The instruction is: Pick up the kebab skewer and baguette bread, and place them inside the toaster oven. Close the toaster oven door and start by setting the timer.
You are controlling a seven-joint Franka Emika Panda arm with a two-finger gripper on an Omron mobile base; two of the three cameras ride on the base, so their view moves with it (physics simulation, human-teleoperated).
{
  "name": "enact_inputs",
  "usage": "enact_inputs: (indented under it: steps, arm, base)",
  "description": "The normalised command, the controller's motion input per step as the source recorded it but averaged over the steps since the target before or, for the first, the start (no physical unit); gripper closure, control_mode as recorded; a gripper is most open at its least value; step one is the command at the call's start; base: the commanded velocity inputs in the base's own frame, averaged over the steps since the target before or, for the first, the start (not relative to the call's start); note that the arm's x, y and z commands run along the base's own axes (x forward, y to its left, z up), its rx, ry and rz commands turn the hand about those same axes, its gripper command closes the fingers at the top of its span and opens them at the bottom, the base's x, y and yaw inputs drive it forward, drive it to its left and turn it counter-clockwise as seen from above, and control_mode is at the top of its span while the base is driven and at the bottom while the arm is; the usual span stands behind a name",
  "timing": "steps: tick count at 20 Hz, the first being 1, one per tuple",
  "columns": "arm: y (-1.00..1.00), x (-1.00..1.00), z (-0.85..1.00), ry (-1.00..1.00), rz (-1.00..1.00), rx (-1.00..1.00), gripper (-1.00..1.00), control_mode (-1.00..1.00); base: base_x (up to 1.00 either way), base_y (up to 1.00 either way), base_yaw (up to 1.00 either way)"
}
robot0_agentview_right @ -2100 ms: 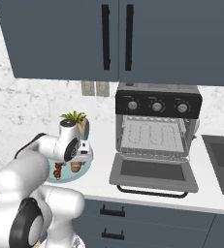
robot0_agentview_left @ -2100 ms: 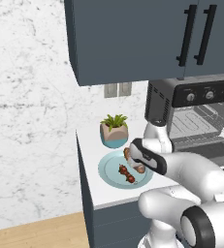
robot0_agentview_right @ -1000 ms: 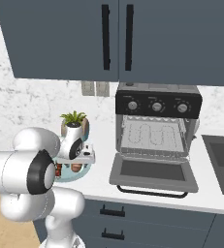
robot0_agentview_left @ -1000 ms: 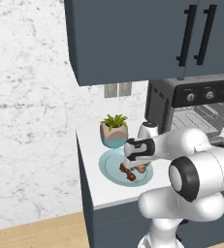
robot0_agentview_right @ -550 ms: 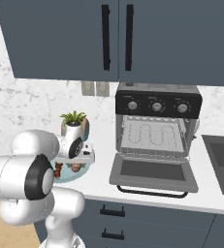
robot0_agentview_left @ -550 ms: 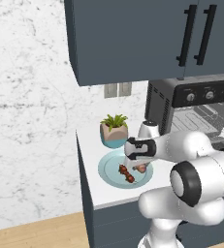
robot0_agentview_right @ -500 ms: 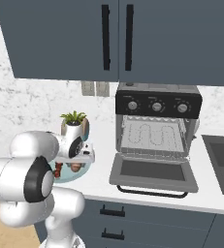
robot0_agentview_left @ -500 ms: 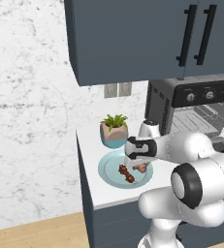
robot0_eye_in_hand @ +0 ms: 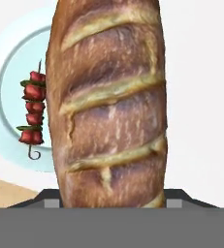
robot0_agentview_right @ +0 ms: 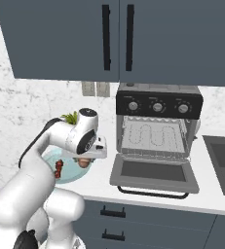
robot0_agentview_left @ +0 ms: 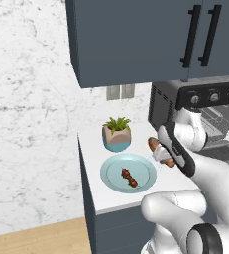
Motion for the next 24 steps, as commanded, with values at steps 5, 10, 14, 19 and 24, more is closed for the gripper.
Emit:
enact_inputs:
  steps: [5,10,14,19,24]
  arm:
    - [-1.00,-0.34,0.68,-0.03,0.00,0.00,1.00,-1.00]
    - [-1.00,-0.01,0.39,0.00,0.00,-0.02,1.00,-1.00]
    - [-0.91,0.06,0.31,0.05,0.00,-0.02,1.00,-1.00]
    - [-0.42,0.15,0.12,0.04,-0.03,-0.02,1.00,-1.00]
    - [-0.01,0.31,0.08,0.07,-0.08,0.00,1.00,-1.00]
  base:
    - [0.00,0.00,0.00]
    - [0.00,0.00,0.00]
    - [0.00,0.00,0.00]
    - [0.00,0.00,0.00]
    - [0.00,0.00,0.00]
